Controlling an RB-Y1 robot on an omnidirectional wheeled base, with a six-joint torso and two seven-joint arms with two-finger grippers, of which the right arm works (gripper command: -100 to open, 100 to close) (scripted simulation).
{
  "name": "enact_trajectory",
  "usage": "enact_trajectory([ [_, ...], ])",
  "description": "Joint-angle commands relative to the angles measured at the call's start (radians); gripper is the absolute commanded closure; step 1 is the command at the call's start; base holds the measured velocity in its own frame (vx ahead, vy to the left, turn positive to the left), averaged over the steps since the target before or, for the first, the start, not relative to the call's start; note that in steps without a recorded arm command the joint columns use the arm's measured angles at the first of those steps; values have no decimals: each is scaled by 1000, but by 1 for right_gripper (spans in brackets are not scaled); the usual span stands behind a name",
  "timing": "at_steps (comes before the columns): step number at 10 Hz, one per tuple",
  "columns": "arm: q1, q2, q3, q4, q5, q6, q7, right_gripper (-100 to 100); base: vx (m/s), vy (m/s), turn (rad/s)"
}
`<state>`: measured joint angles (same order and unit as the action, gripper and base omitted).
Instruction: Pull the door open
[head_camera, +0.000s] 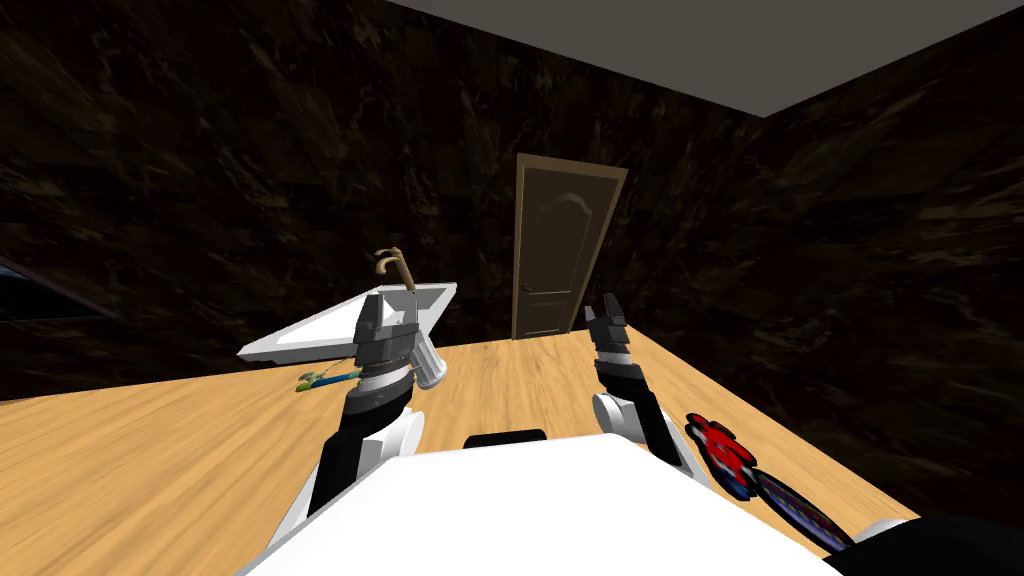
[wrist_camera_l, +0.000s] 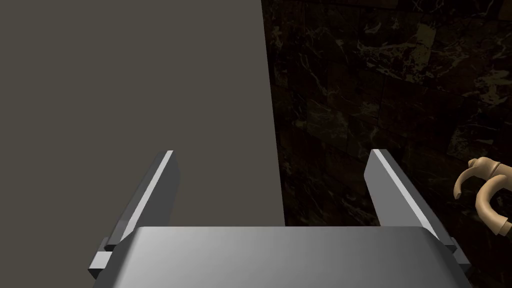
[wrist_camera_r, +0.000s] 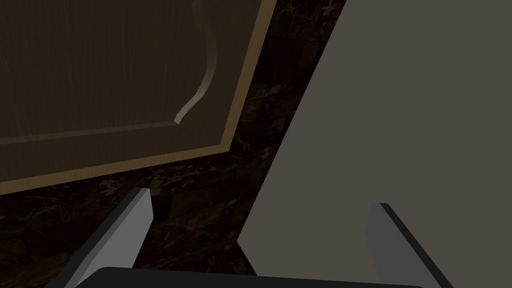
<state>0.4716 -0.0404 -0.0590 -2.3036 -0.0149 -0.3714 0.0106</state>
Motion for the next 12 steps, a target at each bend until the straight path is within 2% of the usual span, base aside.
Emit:
enact_trajectory([
  [1, -11, -7, -1, 35, 5, -8, -8, -100, 95, 5, 8],
  [5, -40, -25, -2, 121, 16, -27, -29, -100, 166, 7, 14],
  [7, -59, -36, -3, 181, 23, -40, -43, -100, 134, -9, 17],
  [12, -98, -58, -5, 298, 39, -65, -70, -100, 96, 1, 12],
])
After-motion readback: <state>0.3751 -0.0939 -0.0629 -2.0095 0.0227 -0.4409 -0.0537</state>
